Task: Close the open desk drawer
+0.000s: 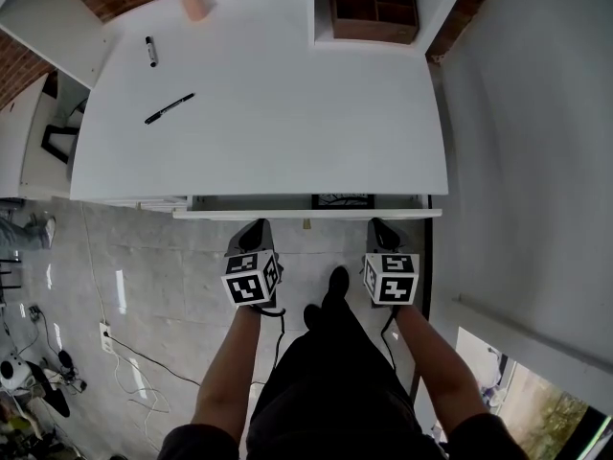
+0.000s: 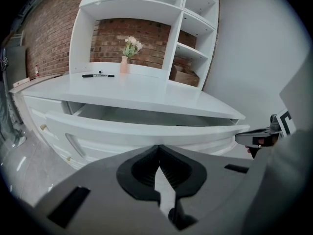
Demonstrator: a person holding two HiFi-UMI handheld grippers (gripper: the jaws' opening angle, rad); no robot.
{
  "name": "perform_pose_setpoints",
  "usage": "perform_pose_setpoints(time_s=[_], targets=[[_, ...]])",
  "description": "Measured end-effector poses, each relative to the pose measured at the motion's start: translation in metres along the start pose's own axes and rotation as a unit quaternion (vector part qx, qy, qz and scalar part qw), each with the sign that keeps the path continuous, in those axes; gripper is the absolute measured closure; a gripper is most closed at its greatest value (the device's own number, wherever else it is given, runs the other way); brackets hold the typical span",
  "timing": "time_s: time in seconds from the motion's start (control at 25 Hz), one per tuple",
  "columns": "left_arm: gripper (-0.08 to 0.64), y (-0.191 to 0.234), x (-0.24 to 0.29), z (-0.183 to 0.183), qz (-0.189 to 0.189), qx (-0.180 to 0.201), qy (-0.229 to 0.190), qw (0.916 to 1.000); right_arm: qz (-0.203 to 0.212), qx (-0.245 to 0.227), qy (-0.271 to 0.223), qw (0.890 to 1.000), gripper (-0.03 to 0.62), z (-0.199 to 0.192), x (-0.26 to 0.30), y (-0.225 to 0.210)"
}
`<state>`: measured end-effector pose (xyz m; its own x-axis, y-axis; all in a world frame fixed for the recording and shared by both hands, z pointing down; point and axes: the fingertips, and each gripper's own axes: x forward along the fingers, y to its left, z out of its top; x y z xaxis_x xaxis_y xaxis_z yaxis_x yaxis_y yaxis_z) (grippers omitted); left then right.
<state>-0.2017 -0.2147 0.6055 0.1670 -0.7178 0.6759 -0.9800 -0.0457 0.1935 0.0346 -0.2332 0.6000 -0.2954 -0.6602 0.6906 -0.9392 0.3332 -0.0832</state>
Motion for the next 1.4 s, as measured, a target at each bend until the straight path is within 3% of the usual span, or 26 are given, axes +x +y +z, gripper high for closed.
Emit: perform_pose_setpoints(time_s=[1.4], targets=[[0.551, 0.005, 0.034, 0.033, 0.026, 0.000, -0.017, 0.9995, 0.013, -0.037, -0.027, 0.999, 0.588, 0.036, 0.032, -0.012]])
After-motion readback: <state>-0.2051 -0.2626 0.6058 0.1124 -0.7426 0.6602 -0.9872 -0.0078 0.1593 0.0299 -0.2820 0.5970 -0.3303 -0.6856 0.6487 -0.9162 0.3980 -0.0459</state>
